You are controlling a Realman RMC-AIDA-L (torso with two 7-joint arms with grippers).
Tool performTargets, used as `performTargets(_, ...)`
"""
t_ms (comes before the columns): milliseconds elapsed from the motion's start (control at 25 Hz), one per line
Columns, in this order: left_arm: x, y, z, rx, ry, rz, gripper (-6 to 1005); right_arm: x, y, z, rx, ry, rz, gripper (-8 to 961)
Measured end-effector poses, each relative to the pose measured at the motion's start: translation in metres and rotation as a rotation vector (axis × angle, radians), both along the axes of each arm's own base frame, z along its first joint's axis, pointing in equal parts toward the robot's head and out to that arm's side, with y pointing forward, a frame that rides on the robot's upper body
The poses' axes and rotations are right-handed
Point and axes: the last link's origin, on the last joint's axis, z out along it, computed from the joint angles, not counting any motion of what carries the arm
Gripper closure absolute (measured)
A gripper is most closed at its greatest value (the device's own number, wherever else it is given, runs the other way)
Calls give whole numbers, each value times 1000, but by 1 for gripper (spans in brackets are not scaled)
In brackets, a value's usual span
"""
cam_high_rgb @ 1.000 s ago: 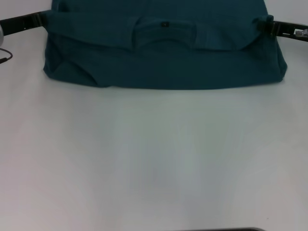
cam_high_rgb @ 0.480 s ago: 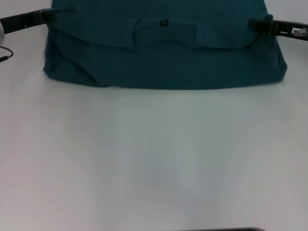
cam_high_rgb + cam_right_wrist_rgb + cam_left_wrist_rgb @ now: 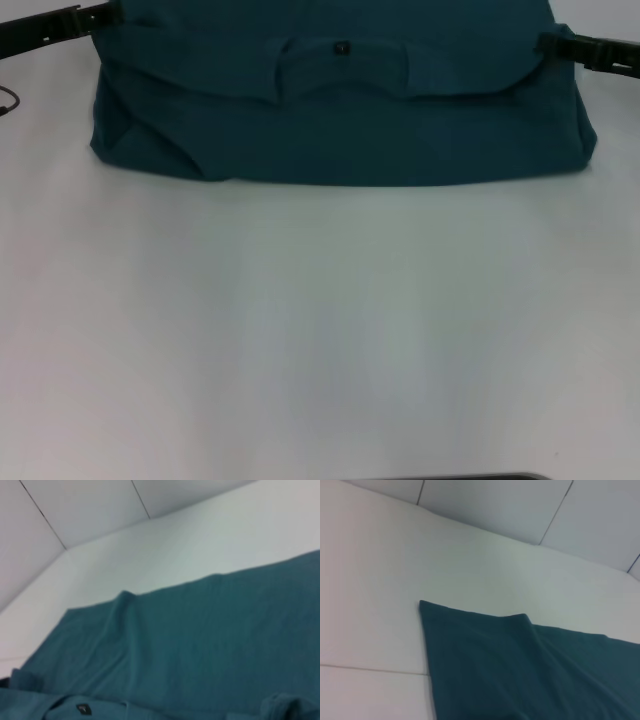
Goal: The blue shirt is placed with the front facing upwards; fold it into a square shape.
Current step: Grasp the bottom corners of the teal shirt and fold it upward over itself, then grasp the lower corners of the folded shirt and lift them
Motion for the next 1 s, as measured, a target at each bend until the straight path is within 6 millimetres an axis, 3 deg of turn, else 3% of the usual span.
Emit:
performTargets(280,3,-15,16,43,-92,-52,196,8,-23,18,22,43,67,317)
performTargets(680,-6,-44,22,5,-135,-96,201,31,-54,42,-2,32,58,318)
performTargets(1000,-13,-55,15,-46,-96,-108,202,43,-60,53,-84,32,-83,319)
